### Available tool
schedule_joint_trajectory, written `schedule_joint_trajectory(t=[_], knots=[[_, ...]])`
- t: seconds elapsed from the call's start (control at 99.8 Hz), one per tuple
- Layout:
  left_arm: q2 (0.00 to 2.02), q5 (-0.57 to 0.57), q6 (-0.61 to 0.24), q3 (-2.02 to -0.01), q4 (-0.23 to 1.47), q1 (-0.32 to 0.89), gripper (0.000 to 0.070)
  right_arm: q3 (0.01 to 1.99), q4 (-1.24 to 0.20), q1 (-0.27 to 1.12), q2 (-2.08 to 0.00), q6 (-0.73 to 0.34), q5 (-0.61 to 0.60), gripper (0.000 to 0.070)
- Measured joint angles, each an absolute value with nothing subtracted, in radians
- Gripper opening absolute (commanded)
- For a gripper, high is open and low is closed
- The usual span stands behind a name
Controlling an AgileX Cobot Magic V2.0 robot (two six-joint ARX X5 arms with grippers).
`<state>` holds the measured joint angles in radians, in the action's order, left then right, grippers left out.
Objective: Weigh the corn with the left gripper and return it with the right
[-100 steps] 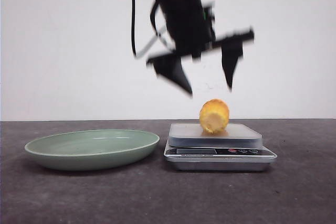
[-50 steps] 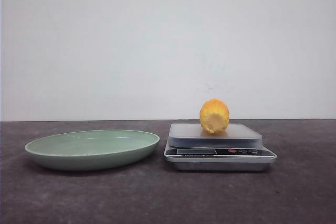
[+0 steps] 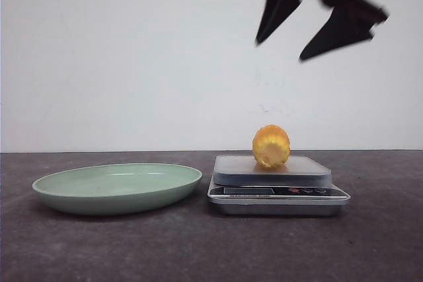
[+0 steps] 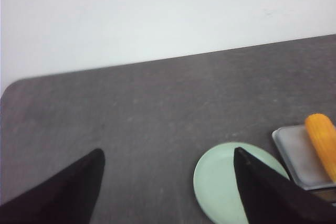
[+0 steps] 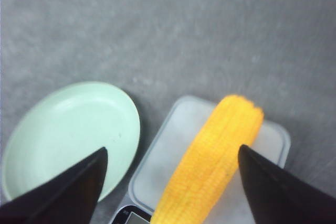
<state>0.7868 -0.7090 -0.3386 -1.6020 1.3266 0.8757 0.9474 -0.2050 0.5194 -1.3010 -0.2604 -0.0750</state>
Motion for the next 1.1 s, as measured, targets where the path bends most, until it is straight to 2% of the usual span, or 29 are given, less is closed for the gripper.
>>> schedule_joint_trajectory(t=[0.19, 0.421, 0.621, 0.671, 0.742, 0.802, 0.902, 1.102], knots=[[0.591, -0.712, -0.467, -1.473, 1.396, 0.876, 0.0464, 0.959, -0.157, 0.523, -1.434, -0.268, -0.051, 0.0539], [0.406, -0.696, -0.617, -1.216, 1.391, 0.876, 0.0464, 0.96, -0.126, 0.522, -1.544, -0.291, -0.051, 0.0538], [0.341, -0.653, -0.659, -1.007, 1.299, 0.876, 0.0464, 0.96, -0.118, 0.522, -1.599, -0.305, -0.025, 0.0527], [0.342, -0.652, -0.663, -0.979, 1.283, 0.876, 0.0464, 0.96, -0.117, 0.522, -1.607, -0.312, -0.022, 0.0484], [0.342, -0.651, -0.666, -0.958, 1.262, 0.876, 0.0464, 0.96, -0.116, 0.522, -1.621, -0.319, -0.019, 0.0366], [0.342, -0.651, -0.666, -0.955, 1.245, 0.876, 0.0464, 0.961, -0.117, 0.522, -1.632, -0.323, -0.01, 0.0244], [0.342, -0.653, -0.666, -0.955, 1.24, 0.876, 0.0464, 0.961, -0.115, 0.524, -1.637, -0.327, 0.0, 0.0], [0.342, -0.656, -0.662, -0.955, 1.241, 0.876, 0.0464, 0.964, -0.099, 0.543, -1.629, -0.33, 0.025, 0.0]])
